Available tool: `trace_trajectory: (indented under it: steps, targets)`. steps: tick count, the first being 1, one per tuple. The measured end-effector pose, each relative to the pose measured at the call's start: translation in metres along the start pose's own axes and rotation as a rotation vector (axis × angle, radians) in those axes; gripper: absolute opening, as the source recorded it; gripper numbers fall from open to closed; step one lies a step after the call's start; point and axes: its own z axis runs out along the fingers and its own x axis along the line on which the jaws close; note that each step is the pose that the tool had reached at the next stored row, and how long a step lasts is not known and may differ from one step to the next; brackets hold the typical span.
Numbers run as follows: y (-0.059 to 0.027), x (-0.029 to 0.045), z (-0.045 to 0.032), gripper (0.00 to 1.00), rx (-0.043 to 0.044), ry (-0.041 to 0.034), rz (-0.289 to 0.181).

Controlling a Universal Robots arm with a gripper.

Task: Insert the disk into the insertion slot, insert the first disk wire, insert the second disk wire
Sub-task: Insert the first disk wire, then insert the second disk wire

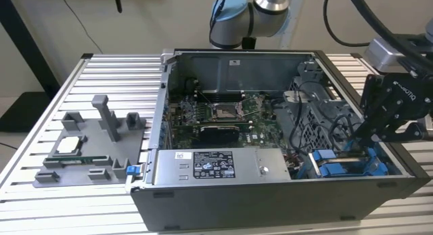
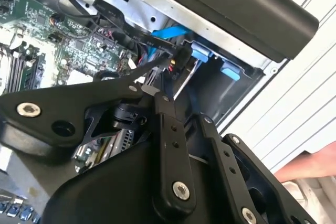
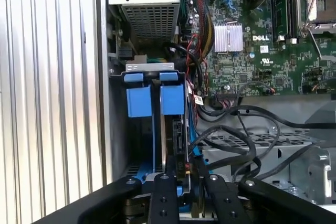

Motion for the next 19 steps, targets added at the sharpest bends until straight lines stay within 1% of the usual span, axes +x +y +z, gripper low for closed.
trace_trajectory:
  steps: [2,4,6,7,13,14,19]
  targets:
    - [0.0010,-0.0001,-0.0025,1.00,0.0008,0.0000,0.000]
    - [0.0030,0.0001,-0.0026,1.00,0.0040,-0.0006,0.000]
    - [0.0032,0.0002,-0.0027,1.00,0.0057,-0.0005,-0.001]
    - [0.0034,0.0002,-0.0028,1.00,0.0070,-0.0023,-0.002]
    - [0.0035,0.0000,-0.0043,1.00,0.0112,-0.0247,-0.019]
    - [0.0034,0.0000,-0.0046,1.00,0.0119,-0.0275,-0.021]
    - [0.0017,-0.0001,-0.0060,1.00,0.0145,-0.0296,-0.030]
